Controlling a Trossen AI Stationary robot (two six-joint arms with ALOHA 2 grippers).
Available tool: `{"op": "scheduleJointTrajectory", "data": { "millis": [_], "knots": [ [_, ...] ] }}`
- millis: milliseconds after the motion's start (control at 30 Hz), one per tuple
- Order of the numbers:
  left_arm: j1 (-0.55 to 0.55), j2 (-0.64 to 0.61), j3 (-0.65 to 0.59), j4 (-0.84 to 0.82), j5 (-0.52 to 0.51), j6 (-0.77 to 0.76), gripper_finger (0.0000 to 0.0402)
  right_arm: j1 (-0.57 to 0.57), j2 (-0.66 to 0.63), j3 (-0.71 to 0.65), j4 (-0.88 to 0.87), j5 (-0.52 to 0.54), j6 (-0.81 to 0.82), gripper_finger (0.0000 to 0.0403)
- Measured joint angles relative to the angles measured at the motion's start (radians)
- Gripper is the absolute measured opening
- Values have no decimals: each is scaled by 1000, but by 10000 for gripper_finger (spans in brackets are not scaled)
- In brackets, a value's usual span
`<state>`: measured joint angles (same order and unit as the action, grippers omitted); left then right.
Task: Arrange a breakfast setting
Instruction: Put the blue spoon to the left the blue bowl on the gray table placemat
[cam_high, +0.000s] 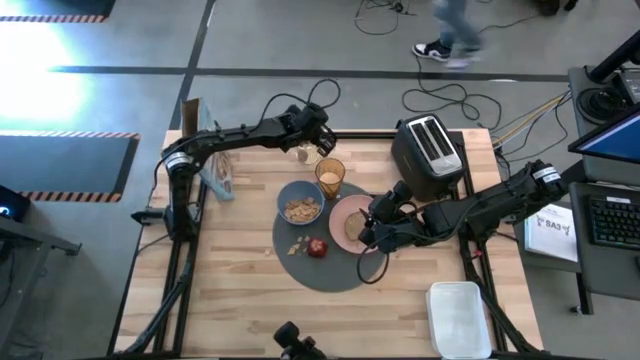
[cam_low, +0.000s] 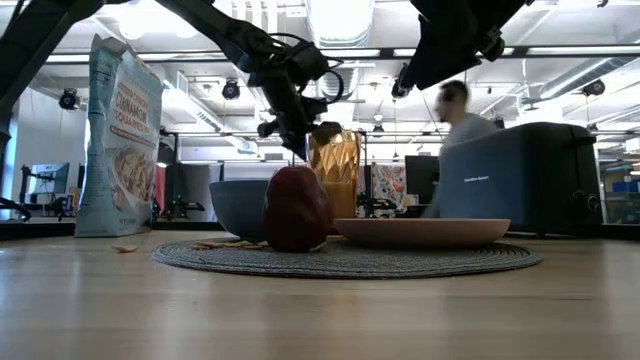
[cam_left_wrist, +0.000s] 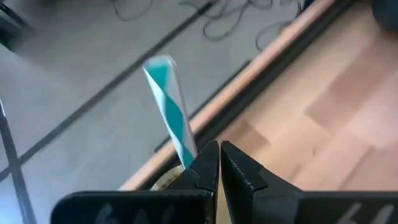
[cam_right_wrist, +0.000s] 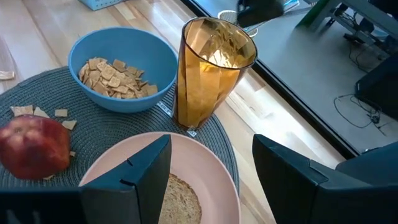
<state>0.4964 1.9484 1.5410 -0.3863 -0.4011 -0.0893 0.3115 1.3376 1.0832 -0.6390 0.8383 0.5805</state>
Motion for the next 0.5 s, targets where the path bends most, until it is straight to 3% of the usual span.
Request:
{"op": "scheduleJointTrajectory", "data": {
  "millis": [500],
  "knots": [
    [-103, 0, 1, -94, -104, 50, 0, 0, 0, 0, 16, -2, -4, 215]
  ]
}}
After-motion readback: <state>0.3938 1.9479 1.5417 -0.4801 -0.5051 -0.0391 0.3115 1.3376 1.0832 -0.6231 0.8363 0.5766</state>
